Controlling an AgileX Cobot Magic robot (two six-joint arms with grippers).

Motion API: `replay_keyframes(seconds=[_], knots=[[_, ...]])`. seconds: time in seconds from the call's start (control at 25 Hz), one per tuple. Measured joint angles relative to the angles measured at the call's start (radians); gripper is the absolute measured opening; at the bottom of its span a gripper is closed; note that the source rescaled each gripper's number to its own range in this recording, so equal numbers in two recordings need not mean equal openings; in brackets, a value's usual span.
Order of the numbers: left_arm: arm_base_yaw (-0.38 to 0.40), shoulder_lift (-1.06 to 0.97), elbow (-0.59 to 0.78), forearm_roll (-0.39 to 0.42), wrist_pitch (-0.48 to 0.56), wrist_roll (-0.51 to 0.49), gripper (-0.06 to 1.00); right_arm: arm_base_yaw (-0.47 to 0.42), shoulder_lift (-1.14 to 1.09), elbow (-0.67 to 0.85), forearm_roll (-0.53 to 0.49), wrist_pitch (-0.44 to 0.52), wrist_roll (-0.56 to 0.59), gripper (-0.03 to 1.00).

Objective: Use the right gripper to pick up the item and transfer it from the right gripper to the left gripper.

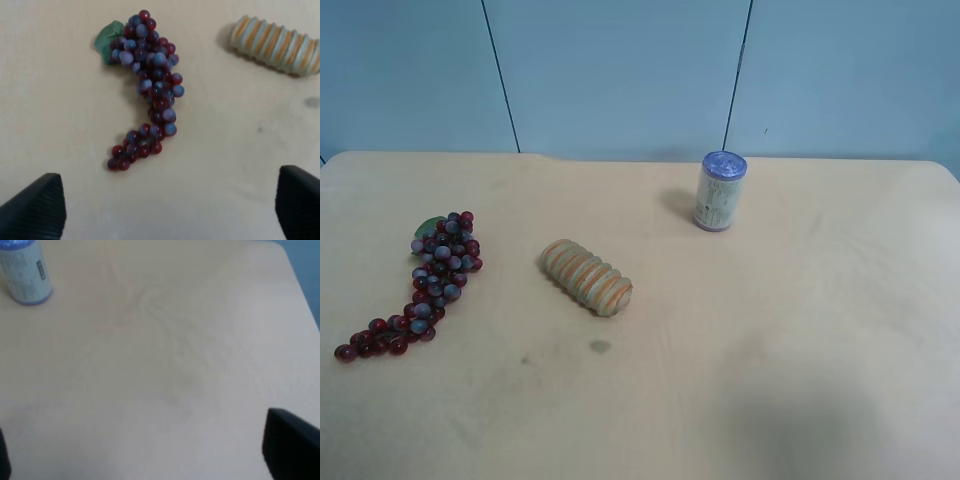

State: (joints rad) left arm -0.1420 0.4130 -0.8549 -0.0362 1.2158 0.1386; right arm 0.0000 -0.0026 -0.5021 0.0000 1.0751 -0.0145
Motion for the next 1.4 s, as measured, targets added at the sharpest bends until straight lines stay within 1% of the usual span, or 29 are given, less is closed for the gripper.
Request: replay_keyframes(seconds=[0.08, 0.2, 0.4, 0.52, 0.6, 0.72, 0.88, 0.96, 1.04, 1.2, 1.4], knots=[[0.000, -0.066, 0.055, 0.000, 0.000, 0.013, 0.91, 0.000, 0.000, 0.000, 0.000, 0.000, 0.000, 0.98], [0.000, -0.129, 0.144, 0.000, 0.000, 0.017, 0.91, 0.000, 0.000, 0.000, 0.000, 0.000, 0.000, 0.98], [0.000, -0.157, 0.295, -0.001, -0.002, 0.017, 0.91, 0.000, 0.000, 0.000, 0.000, 0.000, 0.000, 0.98], [0.000, -0.158, 0.315, 0.000, -0.074, 0.014, 0.91, 0.000, 0.000, 0.000, 0.013, 0.000, 0.001, 0.98], [0.000, -0.158, 0.339, -0.005, -0.137, -0.009, 0.91, 0.000, 0.000, 0.000, 0.013, 0.000, 0.001, 0.98], [0.000, -0.169, 0.345, -0.007, -0.159, -0.033, 0.91, 0.000, 0.000, 0.000, 0.013, 0.000, 0.001, 0.98], [0.000, -0.229, 0.345, 0.006, -0.162, -0.064, 0.91, 0.000, 0.000, 0.000, 0.013, 0.000, 0.001, 0.98], [0.010, -0.268, 0.345, 0.028, -0.162, -0.094, 0.91, 0.000, 0.000, 0.000, 0.013, 0.000, 0.001, 0.98], [0.041, -0.301, 0.346, 0.051, -0.162, -0.130, 0.91, 0.000, 0.000, 0.000, 0.013, 0.000, 0.001, 0.98], [0.115, -0.366, 0.346, 0.062, -0.162, -0.149, 0.91, 0.000, 0.000, 0.000, 0.013, 0.000, 0.001, 0.98], [0.128, -0.405, 0.347, 0.063, -0.162, -0.153, 0.91, 0.000, 0.000, 0.000, 0.013, 0.000, 0.001, 0.98]])
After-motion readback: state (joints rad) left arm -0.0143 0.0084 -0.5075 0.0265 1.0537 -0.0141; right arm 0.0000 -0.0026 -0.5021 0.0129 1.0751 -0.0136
